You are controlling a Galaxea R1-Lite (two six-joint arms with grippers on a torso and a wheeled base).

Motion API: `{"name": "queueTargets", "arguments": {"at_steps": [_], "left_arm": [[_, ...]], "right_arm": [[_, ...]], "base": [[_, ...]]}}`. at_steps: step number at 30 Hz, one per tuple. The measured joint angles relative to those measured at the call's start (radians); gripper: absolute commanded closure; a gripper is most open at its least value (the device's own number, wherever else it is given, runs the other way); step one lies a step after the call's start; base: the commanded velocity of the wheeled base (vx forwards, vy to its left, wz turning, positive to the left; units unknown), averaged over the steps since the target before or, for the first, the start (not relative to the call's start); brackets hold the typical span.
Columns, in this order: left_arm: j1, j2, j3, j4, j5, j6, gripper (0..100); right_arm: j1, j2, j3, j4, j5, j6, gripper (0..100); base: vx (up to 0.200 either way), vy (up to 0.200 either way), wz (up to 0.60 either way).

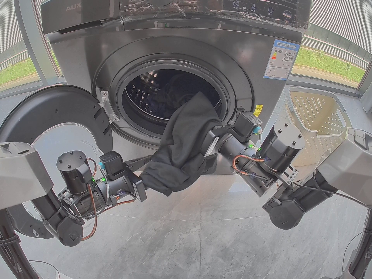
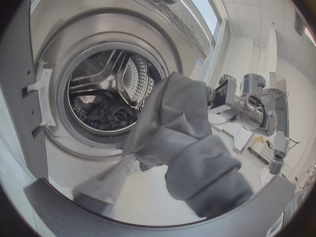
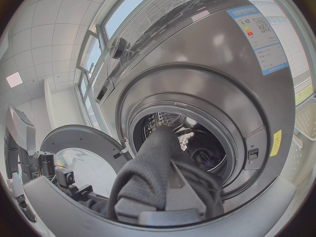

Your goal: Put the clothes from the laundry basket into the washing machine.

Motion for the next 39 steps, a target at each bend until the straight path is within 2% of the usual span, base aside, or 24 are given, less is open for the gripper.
{"name": "queueTargets", "arguments": {"at_steps": [3, 5, 10, 13, 22, 24, 28, 30, 35, 39], "left_arm": [[-0.001, 0.007, 0.034, 0.000, -0.031, 0.012, 0], [-0.003, 0.016, 0.054, 0.000, -0.054, 0.042, 0], [-0.010, 0.040, 0.126, 0.000, -0.102, 0.136, 0], [-0.013, 0.056, 0.164, 0.001, -0.128, 0.170, 0], [-0.024, 0.076, 0.229, 0.000, -0.148, 0.184, 0], [-0.030, 0.076, 0.250, 0.000, -0.154, 0.194, 0], [-0.033, 0.081, 0.284, 0.001, -0.184, 0.232, 0], [-0.031, 0.084, 0.284, 0.000, -0.193, 0.239, 0], [-0.025, 0.069, 0.263, -0.001, -0.196, 0.236, 0], [-0.021, 0.011, 0.261, 0.000, -0.196, 0.216, 0]], "right_arm": [[0.000, -0.001, -0.001, -0.001, 0.000, 0.000, 100], [0.000, -0.001, -0.003, -0.002, 0.000, 0.000, 100], [0.000, -0.002, -0.005, -0.002, 0.000, 0.001, 100], [0.000, -0.002, -0.006, -0.002, 0.000, 0.001, 100], [0.000, -0.002, -0.008, -0.001, 0.000, 0.000, 100], [0.000, -0.002, -0.007, -0.001, 0.000, 0.000, 100], [0.000, 0.000, -0.010, -0.001, 0.000, 0.000, 100], [0.001, 0.000, -0.010, -0.002, 0.000, 0.000, 100], [0.002, 0.001, -0.005, -0.003, 0.000, 0.001, 100], [0.002, 0.001, -0.001, -0.004, 0.000, 0.001, 100]], "base": [[0.000, 0.000, 0.00], [0.000, 0.000, 0.00], [0.000, 0.000, 0.00], [0.000, 0.000, 0.00], [0.000, 0.000, 0.00], [0.000, 0.000, 0.00], [0.000, 0.000, 0.00], [0.000, 0.000, 0.00], [0.000, 0.000, 0.00], [0.000, 0.000, 0.00]]}}
